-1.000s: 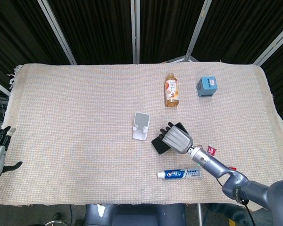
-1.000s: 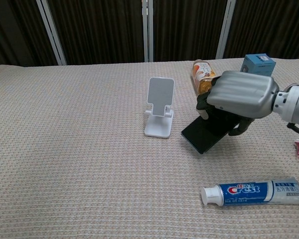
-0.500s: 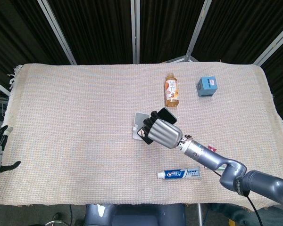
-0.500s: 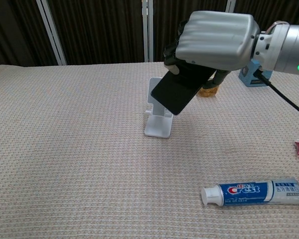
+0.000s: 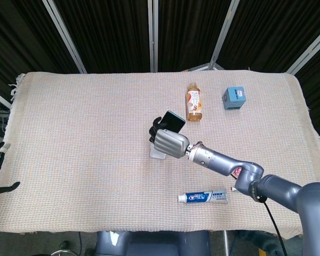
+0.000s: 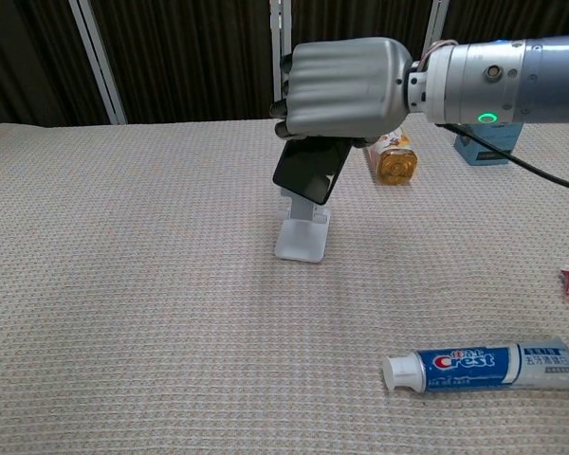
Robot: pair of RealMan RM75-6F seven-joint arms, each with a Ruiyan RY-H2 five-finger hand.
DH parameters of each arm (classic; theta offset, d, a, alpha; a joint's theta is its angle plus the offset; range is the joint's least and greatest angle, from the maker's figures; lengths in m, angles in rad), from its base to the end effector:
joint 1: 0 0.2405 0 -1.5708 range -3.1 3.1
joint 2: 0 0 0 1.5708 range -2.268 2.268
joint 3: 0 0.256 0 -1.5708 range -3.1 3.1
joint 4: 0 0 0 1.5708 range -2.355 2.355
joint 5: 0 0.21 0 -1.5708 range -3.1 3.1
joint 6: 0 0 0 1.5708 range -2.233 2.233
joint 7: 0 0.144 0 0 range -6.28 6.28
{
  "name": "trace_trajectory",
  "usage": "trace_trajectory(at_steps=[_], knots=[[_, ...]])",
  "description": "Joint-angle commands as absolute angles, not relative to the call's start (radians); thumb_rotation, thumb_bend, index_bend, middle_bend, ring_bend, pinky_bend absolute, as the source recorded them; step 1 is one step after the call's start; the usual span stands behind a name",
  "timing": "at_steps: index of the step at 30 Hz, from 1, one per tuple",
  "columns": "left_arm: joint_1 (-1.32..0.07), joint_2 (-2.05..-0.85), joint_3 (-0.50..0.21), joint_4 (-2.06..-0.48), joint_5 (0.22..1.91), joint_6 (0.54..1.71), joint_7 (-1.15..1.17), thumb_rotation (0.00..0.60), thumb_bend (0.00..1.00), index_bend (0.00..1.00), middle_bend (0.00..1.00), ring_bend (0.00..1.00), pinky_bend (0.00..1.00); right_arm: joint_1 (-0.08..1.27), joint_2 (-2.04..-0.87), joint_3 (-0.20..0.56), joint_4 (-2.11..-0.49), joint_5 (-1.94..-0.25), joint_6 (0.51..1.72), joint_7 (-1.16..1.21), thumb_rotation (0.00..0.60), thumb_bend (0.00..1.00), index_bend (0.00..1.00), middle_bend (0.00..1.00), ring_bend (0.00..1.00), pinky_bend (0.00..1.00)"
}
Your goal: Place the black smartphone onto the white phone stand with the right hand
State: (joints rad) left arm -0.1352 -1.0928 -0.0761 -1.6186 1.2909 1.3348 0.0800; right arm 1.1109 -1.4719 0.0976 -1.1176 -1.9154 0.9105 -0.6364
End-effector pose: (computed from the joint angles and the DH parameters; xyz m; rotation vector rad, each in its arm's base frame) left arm -0.3352 0.1998 0.1626 -1.3283 -0.9859 -0.7075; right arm -0.0471 -0.3977 0.0034 2.1158 0.8616 0.6739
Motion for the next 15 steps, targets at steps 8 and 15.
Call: trace_trajectory(at_steps=[8,15], knots=[[-0.142,-1.102,-0.078,-1.610,1.275,1.319,0.093,0.600,0.00,0.00,0.00,0.00,0.00,1.155,-1.517,0.045,-1.032,-1.959,0.892,-0.626,0.600,0.29,0.48,0.54,0.52,0.38],[-0.143,-1.105,-0.078,-1.607,1.266,1.315,0.101,0.600,0.00,0.00,0.00,0.00,0.00,1.177,-1.519,0.020,-0.992,-1.979,0.897,-0.617,0.600,0.29,0.48,0.53,0.52,0.38]])
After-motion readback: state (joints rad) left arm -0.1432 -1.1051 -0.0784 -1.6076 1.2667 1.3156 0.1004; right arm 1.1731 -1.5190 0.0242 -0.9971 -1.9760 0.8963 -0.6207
